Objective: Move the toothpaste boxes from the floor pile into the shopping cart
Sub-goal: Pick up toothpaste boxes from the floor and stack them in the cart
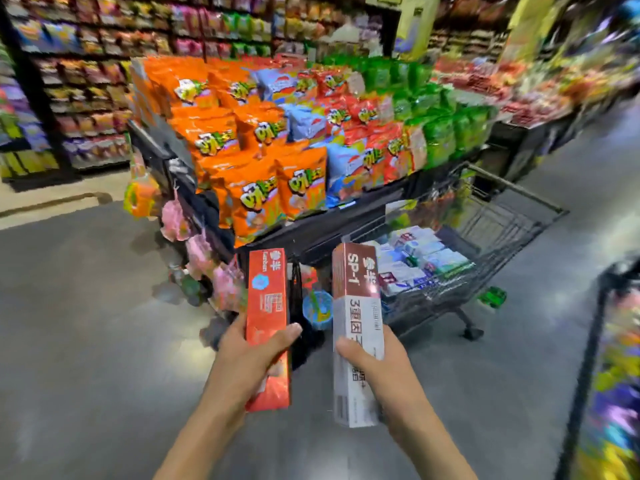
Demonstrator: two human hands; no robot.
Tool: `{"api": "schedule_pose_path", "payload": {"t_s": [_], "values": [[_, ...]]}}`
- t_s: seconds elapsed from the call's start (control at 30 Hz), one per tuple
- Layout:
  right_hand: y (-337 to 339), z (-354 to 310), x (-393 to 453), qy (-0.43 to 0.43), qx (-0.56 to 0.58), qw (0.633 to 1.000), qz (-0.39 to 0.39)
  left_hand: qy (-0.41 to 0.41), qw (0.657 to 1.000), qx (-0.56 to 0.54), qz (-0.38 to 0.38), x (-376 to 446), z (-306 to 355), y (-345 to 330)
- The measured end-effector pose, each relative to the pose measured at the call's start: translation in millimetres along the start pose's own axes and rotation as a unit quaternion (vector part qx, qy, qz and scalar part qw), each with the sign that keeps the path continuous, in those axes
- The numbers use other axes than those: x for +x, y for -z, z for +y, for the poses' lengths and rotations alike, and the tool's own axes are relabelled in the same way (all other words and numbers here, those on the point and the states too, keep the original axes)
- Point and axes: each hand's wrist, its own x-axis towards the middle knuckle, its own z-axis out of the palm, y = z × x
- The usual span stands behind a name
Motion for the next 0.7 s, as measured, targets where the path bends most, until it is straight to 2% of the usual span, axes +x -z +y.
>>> {"api": "schedule_pose_path", "payload": {"t_s": [0.2, 0.37, 0.7], "values": [[125.8, -0.4, 62.6, -0.023, 0.006, 0.996, 0.085, 0.014, 0.995, 0.043, -0.087, 73.5, -9.1, -135.6], [183.9, 7.2, 121.6, -0.046, -0.005, 0.99, 0.135, 0.021, 0.99, 0.081, -0.117, 138.8, -16.5, -197.5], [239.6, 2.6, 282.1, -0.074, -0.114, 0.978, 0.156, 0.066, 0.991, 0.092, -0.067, 304.7, -42.6, -261.9]]}}
